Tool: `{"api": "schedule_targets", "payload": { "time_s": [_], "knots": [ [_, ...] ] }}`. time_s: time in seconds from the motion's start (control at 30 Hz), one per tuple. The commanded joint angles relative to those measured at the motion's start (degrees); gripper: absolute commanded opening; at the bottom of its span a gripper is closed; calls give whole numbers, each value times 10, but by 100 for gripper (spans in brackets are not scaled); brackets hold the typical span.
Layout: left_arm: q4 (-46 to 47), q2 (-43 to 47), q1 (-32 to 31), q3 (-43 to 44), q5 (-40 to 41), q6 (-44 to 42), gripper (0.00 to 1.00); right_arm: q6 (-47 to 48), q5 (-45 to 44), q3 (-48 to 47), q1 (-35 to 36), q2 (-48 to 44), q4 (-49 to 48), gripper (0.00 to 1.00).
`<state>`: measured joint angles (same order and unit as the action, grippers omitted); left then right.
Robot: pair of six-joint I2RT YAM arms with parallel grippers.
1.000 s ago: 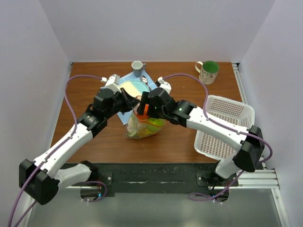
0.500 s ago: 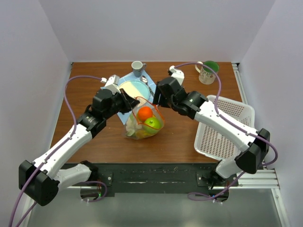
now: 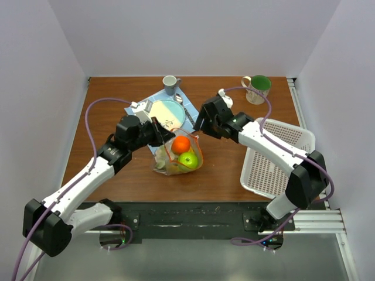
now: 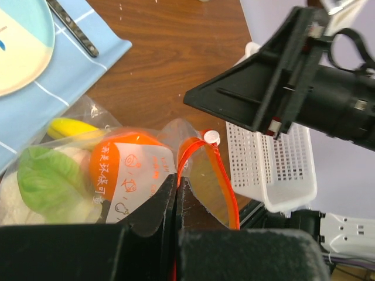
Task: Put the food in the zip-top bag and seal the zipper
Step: Place the fake fruit in the zipper food storage bag, then adjust the zipper food storage bag at the center of the board.
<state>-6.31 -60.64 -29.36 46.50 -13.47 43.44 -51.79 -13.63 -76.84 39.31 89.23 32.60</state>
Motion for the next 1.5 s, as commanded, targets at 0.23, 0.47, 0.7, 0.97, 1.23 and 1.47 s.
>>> {"api": "schedule_targets", "payload": {
  "time_s": [0.23, 0.47, 0.7, 0.97, 1.23, 1.47],
  "knots": [
    [31, 32, 4, -38, -47, -11, 0, -130, 113, 77, -7, -28, -40, 63],
    [39, 44, 3, -64, -57, -10, 0, -168, 135, 91, -8, -46, -25, 58],
    [38, 55, 3, -73, -66, -11, 0, -172, 135, 95, -12, -62, -14, 42],
    [32, 57, 1, -70, -97, -35, 1, -176, 172, 109, -21, -41, -45, 16],
    [-77, 56, -39, 10, -26, -150, 34, -153, 156, 86, -43, -64, -2, 0],
    [-161, 18, -186, 141, 164, -247, 54, -159, 152, 62, -43, -80, 65, 0]
  ]
}}
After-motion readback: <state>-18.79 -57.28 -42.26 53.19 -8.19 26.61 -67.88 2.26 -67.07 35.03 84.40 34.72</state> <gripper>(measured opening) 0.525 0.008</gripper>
